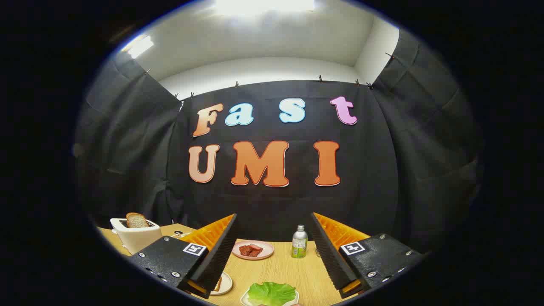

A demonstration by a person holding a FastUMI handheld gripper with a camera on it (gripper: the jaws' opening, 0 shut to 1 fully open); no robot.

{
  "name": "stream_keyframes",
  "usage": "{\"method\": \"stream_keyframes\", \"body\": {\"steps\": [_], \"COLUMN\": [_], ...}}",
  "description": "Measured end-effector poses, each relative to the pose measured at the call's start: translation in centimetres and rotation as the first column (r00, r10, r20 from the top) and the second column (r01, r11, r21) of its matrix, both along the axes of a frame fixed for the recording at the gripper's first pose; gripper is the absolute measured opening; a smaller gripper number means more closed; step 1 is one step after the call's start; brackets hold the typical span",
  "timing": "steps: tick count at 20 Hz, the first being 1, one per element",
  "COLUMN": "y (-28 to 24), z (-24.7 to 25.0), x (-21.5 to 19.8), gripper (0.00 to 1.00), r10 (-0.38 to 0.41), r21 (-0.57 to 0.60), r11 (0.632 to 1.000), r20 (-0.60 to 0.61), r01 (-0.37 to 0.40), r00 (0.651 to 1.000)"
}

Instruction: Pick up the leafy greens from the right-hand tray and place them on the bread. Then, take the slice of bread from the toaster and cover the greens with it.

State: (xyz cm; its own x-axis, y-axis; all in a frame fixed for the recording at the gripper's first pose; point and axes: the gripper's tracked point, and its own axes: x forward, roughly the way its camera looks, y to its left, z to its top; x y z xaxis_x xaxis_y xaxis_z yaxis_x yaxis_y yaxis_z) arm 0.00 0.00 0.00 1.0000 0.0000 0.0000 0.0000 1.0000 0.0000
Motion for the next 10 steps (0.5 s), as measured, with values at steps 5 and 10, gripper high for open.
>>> {"method": "stream_keyframes", "body": {"steps": [5,10], "y": [-0.1,1.1], "z": [-0.2,-0.3], "x": [0.2,0.1], "gripper": [0.99,0.99], "r10": [-0.008,0.009], "r21": [-0.003,-0.012], "r11": [1.0,1.0], "r20": [-0.005,-0.012], "r01": [0.008,-0.009], "r00": [1.0,1.0]}}
